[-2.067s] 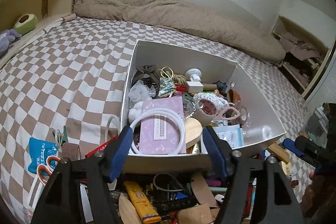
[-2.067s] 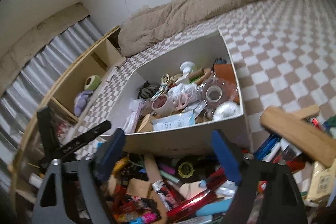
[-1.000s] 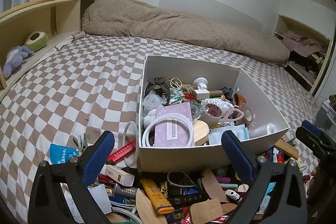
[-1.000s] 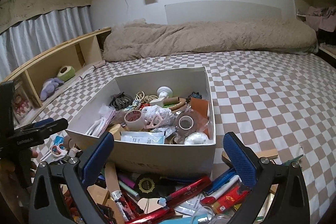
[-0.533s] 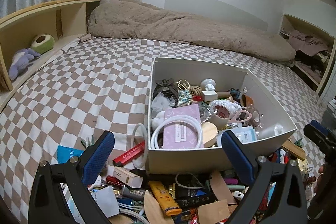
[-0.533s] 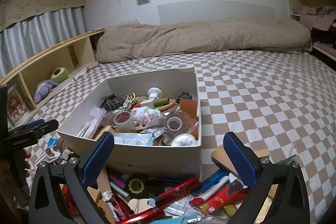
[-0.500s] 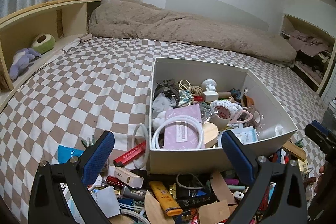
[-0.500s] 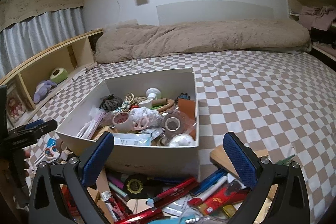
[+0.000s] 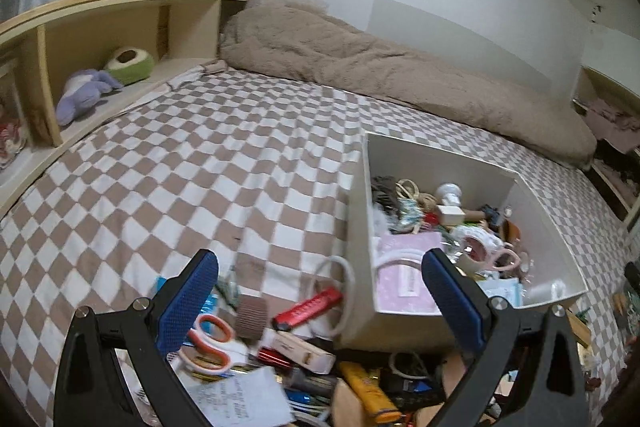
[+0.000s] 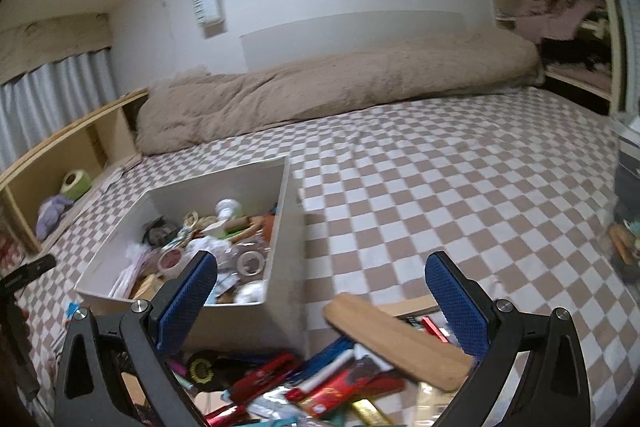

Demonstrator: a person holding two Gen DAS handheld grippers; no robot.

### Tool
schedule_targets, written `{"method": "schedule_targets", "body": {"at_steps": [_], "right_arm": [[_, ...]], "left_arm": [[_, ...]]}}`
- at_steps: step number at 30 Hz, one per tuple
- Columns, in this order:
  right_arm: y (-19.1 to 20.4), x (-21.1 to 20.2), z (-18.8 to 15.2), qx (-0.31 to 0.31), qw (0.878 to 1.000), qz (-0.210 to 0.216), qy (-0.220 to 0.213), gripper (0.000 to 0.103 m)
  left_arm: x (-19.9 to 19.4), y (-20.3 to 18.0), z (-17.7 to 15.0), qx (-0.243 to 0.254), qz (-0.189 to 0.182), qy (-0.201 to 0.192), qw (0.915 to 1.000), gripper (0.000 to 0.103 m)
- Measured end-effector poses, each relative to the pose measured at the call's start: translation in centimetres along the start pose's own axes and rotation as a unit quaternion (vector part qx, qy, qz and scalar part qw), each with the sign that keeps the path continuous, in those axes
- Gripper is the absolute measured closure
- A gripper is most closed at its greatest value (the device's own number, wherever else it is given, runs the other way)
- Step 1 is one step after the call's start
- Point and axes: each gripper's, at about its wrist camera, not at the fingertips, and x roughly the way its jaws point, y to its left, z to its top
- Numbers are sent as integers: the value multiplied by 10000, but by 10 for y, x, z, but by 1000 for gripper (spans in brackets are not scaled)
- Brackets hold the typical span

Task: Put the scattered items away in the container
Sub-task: 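Move both open tools back from the box toward the remaining pile, then grasp the brown bandage roll with left tool while right tool grasps green-handled stick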

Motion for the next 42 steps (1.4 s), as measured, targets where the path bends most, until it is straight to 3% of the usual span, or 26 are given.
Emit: {"method": "schedule_targets", "body": {"at_steps": [8, 18, 27, 33, 35, 37, 42], "right_arm": [[-37, -1, 0, 540, 9981, -276, 55, 0], [-66, 10, -14, 1040, 9931, -333, 427, 0], [-96, 20, -32, 1814, 9797, -360, 776, 0], [-110, 23, -41, 2022, 9760, -425, 692, 0], [-114, 24, -43, 2071, 9743, -527, 715, 0], [-117, 27, -45, 2112, 9723, -584, 812, 0], [-136, 29, -53, 2436, 9616, -745, 1020, 0]], "left_arm": [[3, 36, 5, -298, 439, 30, 9986, 0], [22, 75, -1, -592, 691, 486, 9947, 0], [49, 68, -17, -578, 68, 1309, 9897, 0], [64, 60, -26, -522, -29, 1662, 9847, 2], [68, 61, -28, -530, -26, 1740, 9833, 8], [72, 61, -30, -516, -9, 1835, 9817, 23], [80, 56, -37, -359, -3, 1973, 9797, 39]]}}
